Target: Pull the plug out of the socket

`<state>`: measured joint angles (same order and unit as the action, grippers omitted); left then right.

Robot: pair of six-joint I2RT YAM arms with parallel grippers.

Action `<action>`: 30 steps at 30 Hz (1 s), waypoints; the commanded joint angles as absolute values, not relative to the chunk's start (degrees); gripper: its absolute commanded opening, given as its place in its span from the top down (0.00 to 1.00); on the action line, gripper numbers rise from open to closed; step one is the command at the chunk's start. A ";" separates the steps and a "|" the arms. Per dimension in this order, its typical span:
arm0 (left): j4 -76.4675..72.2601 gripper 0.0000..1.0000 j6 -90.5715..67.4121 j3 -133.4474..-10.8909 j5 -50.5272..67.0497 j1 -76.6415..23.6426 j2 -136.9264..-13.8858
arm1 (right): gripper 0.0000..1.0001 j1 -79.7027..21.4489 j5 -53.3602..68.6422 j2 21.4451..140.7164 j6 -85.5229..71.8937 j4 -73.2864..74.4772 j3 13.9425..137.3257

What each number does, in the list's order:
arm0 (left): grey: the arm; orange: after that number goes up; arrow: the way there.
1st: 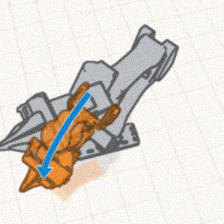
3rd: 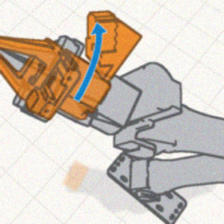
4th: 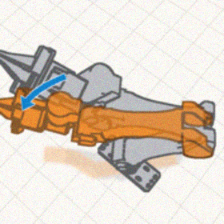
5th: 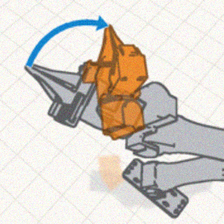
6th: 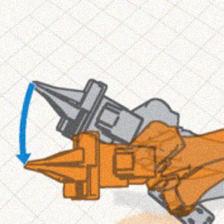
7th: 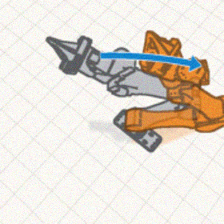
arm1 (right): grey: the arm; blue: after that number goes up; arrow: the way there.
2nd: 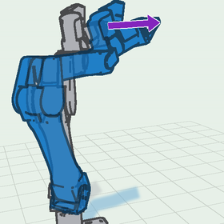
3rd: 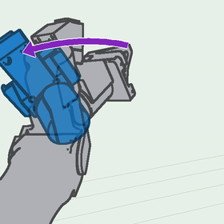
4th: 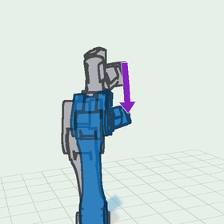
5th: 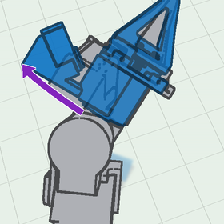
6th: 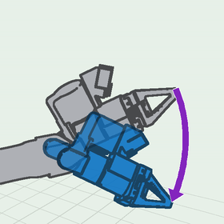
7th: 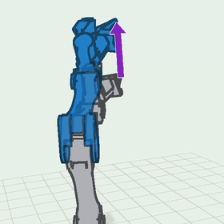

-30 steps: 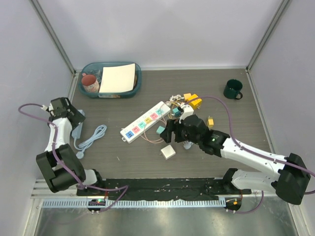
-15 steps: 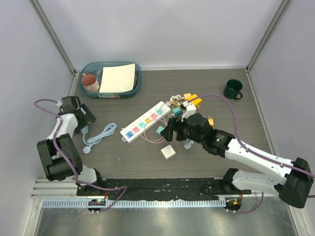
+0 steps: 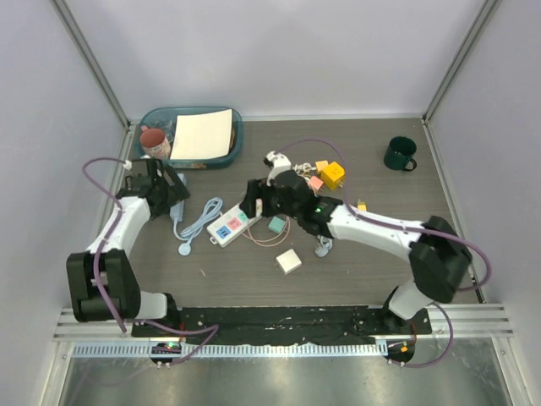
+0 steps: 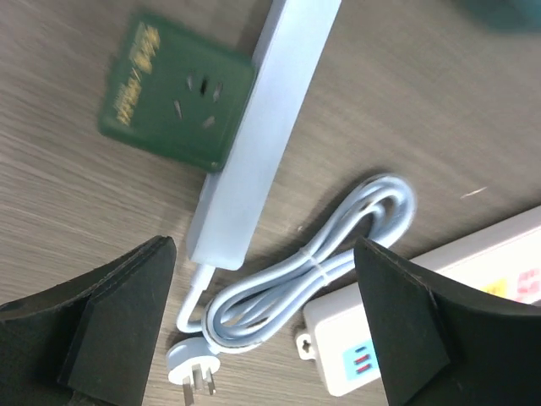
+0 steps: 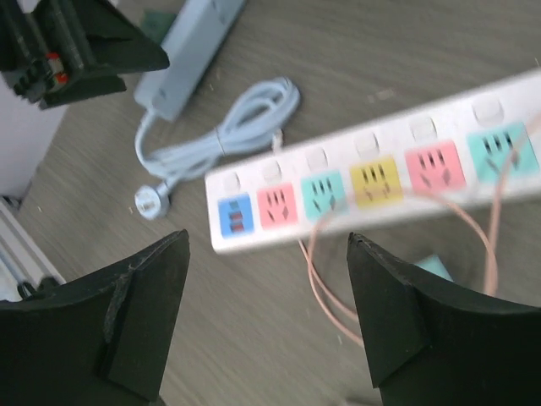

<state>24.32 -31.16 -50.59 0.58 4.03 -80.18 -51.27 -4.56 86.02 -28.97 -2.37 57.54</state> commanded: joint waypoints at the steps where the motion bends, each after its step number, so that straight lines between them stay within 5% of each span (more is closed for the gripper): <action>1: 28.99 0.08 -31.81 -59.93 -5.00 6.23 -73.13 | 0.20 -51.42 -8.58 95.69 -28.90 -7.84 72.13; 15: 30.50 0.10 -43.59 -62.14 0.53 21.53 -82.79 | 0.23 -60.02 -23.54 128.57 -40.87 11.77 109.12; 24: 32.71 0.05 -42.81 -59.07 -18.27 24.43 -79.64 | 0.23 -64.42 -23.03 141.41 -38.32 9.49 121.18; 30: 28.65 0.05 -41.92 -54.67 -16.88 24.43 -75.85 | 0.21 -66.27 -24.08 145.71 -39.89 5.80 124.01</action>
<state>31.99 -42.81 -55.72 -14.55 24.29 -78.50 -65.23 -22.11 143.46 -38.65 10.26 120.62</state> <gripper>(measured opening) 0.951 0.787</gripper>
